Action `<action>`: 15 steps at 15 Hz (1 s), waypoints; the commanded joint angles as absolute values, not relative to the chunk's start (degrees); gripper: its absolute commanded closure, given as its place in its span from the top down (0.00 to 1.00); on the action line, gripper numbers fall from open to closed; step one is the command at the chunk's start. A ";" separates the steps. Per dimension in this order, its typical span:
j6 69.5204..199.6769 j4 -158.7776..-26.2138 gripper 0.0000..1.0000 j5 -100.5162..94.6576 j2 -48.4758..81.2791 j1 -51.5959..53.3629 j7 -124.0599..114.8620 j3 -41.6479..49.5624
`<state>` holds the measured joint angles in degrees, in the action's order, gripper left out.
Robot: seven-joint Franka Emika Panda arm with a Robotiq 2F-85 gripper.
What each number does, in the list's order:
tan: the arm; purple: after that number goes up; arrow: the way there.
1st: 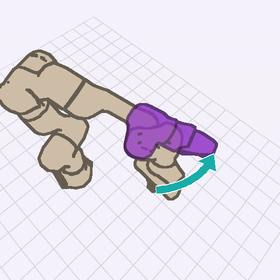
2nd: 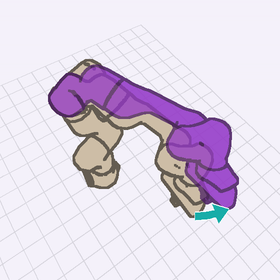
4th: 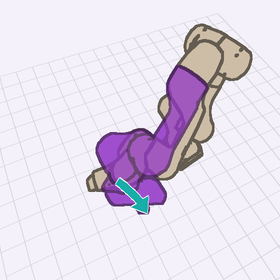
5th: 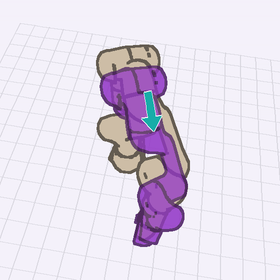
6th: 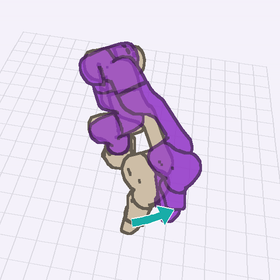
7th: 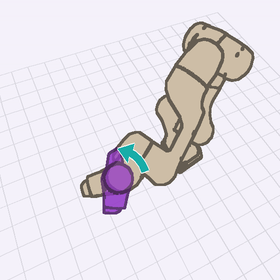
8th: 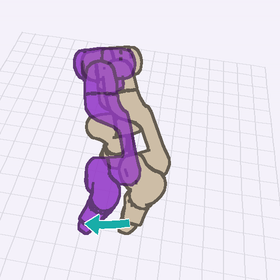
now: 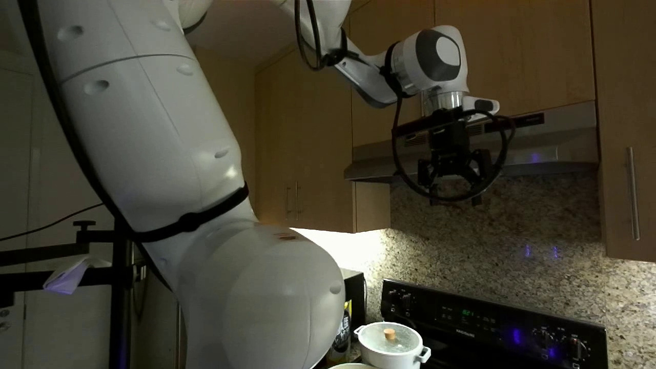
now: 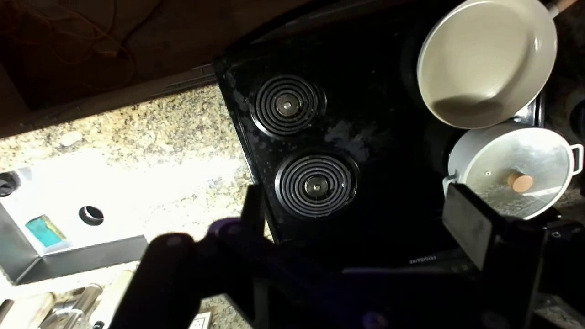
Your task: Turn off the light above the stove
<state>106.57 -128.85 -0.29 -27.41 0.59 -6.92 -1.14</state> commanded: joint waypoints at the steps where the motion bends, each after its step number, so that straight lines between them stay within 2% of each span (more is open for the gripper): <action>1: 105.70 -128.13 1.00 0.90 -23.94 1.66 -6.18 -2.41; 8: 108.18 -127.25 1.00 6.28 -17.57 3.13 -9.56 -3.98; 15: 107.49 -128.10 1.00 4.92 -18.70 2.83 -7.88 -3.71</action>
